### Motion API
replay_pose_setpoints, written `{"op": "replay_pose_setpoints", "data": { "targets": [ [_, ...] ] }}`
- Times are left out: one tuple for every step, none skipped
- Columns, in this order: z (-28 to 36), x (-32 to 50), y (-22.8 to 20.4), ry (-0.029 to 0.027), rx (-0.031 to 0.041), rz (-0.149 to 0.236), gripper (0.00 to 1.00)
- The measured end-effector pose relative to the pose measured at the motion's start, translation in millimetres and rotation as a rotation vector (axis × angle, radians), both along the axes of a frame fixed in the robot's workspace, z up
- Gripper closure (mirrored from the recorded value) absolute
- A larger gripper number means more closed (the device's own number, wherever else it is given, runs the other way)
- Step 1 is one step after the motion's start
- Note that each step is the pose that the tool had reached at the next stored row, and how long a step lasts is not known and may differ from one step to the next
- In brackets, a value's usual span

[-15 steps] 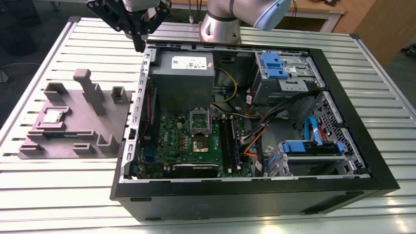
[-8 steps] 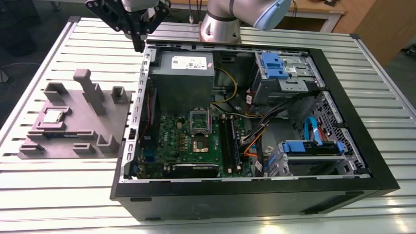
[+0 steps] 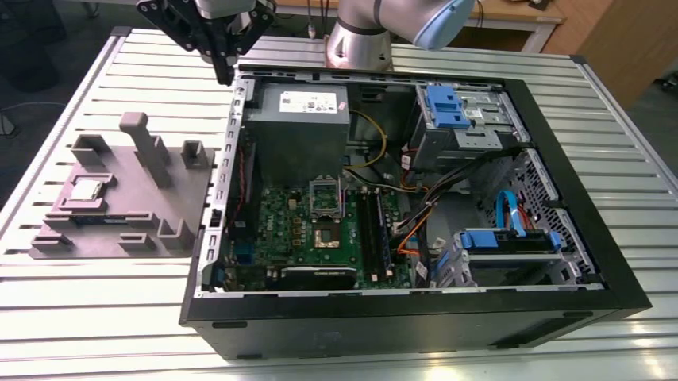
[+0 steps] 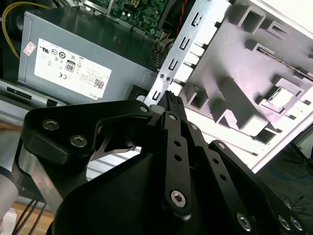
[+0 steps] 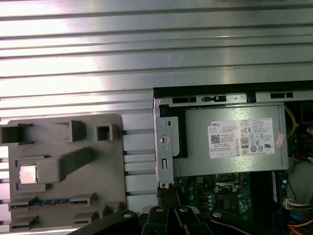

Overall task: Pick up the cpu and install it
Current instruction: 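Reach for the cpu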

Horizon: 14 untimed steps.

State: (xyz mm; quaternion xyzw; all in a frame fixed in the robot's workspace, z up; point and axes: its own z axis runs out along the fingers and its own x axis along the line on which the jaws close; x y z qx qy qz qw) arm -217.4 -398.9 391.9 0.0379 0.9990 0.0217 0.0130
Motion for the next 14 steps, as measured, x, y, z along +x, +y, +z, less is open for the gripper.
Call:
{"op": "replay_pose_setpoints", "data": {
  "targets": [
    [0.0, -0.2, 0.0, 0.0000, -0.0001, 0.000, 0.90],
    [0.0, -0.4, 0.0, 0.0000, -0.0001, 0.000, 0.90],
    [0.0, -0.7, 0.0, 0.0000, -0.0001, 0.000, 0.90],
    [0.0, -0.9, 0.0, 0.0000, -0.0001, 0.000, 0.90],
    [0.0, -1.2, 0.0, 0.0000, -0.0001, 0.000, 0.90],
    [0.0, -1.5, 0.0, 0.0000, 0.0000, 0.000, 0.90],
    [0.0, -1.7, 0.0, 0.0000, 0.0000, 0.000, 0.90],
    [0.0, -1.9, 0.0, 0.0000, -0.0001, 0.000, 0.90],
    [0.0, -2.2, 0.0, 0.0000, -0.0001, 0.000, 0.90],
    [0.0, -2.4, 0.0, 0.0000, 0.0000, 0.000, 0.90],
    [0.0, -2.7, 0.0, 0.0000, 0.0000, 0.000, 0.90],
    [0.0, -3.0, 0.0, 0.0000, 0.0000, 0.000, 0.90],
    [0.0, -3.3, 0.0, 0.0001, -0.0001, 0.000, 0.90],
    [0.0, -3.6, 0.0, 0.0000, -0.0001, 0.000, 0.90]
  ]
}}
